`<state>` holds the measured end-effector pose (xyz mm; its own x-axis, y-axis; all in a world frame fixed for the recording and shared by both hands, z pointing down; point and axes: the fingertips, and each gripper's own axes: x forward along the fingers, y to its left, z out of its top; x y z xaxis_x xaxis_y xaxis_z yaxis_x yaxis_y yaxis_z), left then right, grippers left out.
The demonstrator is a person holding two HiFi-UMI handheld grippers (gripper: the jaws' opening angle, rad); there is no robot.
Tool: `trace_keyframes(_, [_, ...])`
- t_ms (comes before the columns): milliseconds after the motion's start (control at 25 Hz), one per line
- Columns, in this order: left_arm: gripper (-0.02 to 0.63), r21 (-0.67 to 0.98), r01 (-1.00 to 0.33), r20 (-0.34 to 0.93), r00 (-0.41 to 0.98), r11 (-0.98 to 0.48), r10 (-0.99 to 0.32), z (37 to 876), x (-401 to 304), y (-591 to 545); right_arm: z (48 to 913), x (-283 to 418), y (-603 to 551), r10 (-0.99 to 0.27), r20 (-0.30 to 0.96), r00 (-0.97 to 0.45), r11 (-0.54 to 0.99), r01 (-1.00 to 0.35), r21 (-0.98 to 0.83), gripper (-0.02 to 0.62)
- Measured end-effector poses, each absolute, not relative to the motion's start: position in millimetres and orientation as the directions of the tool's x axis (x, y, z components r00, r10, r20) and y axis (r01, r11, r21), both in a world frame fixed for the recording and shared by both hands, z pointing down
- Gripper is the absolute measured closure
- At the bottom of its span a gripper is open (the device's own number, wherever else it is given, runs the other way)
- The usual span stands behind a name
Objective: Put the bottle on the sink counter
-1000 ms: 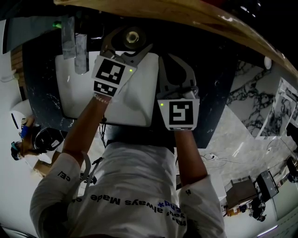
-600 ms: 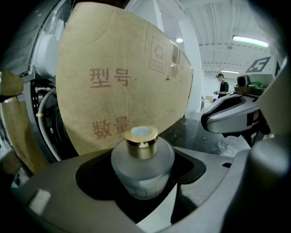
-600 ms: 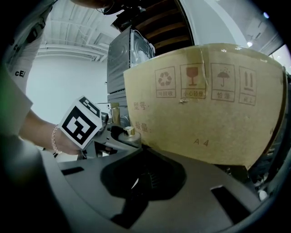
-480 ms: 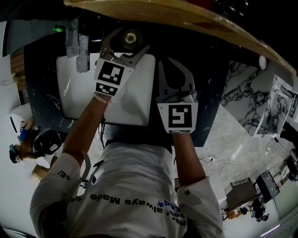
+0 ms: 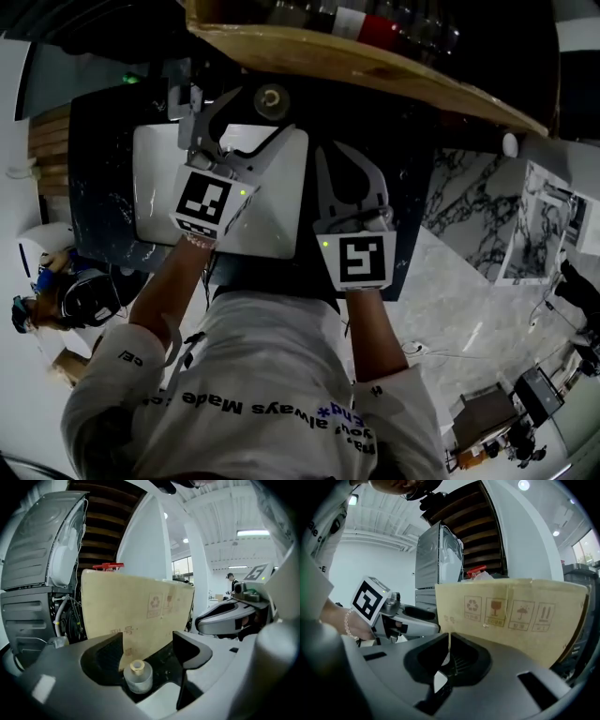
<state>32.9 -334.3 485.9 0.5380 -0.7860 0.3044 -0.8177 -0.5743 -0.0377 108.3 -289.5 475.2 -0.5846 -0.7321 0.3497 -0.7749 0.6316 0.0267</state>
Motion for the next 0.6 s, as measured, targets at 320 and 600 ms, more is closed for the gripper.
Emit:
trace_keyframes(320, [0.270, 0.041, -0.791, 0.248, 0.600, -0.611, -0.761, 414, 38, -268, 404, 100, -253, -0.698, 0.289, -0.655, 0.694, -0.719, 0.047, 0.577])
trace_keyframes(600, [0.301, 0.052, -0.769, 0.220, 0.631, -0.637, -0.744, 373, 39, -220, 361, 96, -217, -0.674, 0.268, -0.688, 0.723, -0.690, 0.046, 0.577])
